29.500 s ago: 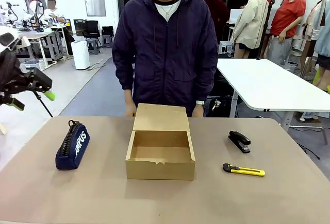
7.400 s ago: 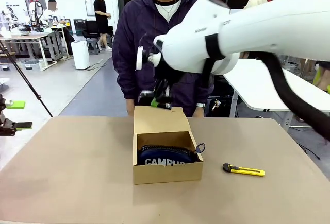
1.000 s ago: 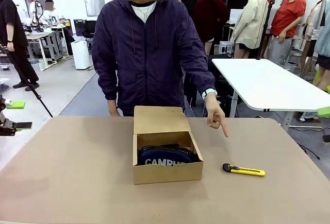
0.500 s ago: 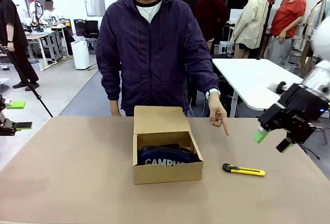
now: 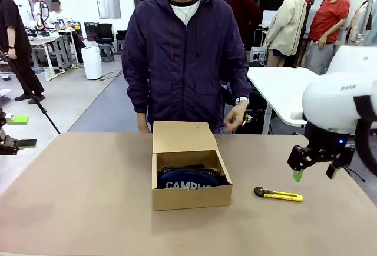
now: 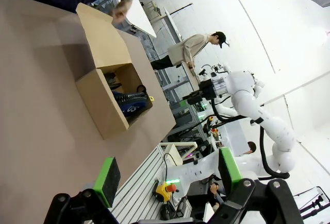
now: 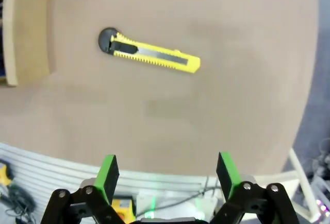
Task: Pack the items into the box.
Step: Pick up the item indicated by the person and place it inside the Mailer Box.
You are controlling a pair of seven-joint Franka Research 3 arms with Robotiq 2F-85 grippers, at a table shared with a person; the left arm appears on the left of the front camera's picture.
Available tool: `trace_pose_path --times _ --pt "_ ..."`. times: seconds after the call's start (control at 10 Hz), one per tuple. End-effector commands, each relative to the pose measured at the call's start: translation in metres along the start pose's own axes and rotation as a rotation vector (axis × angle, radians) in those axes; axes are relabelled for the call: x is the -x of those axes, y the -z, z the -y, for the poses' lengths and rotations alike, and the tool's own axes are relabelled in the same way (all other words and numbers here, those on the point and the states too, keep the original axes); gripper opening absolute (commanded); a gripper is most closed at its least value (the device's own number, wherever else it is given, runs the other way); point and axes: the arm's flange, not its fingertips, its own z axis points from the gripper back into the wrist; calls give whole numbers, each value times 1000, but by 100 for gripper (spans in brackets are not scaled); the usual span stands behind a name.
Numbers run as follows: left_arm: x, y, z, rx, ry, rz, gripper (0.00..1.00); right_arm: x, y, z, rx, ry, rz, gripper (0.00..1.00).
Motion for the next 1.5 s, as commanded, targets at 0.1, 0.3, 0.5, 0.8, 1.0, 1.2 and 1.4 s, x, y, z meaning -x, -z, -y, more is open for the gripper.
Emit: trace_pose_path --times 0.1,0.3,0.5,0.8,1.0,1.2,1.4 --pt "1 -2 4 2 -10 -6 100 -19 31 -9 -42 -3 59 100" --pt "1 -2 4 2 -10 -6 100 -6 20 -2 -12 -3 4 100" --pt "1 -2 4 2 -10 -6 100 -6 20 -2 -12 -3 4 100" --pt "1 -2 4 2 -10 -6 100 -53 37 -8 10 -319 126 100" --pt "1 -2 4 2 -10 -6 100 -82 58 -6 78 -781 207 100" --pt "1 -2 4 2 -10 -6 100 -89 62 -23 -7 -1053 335 100" --pt "1 -2 4 2 -10 -6 100 -88 67 -23 -123 -1165 285 100"
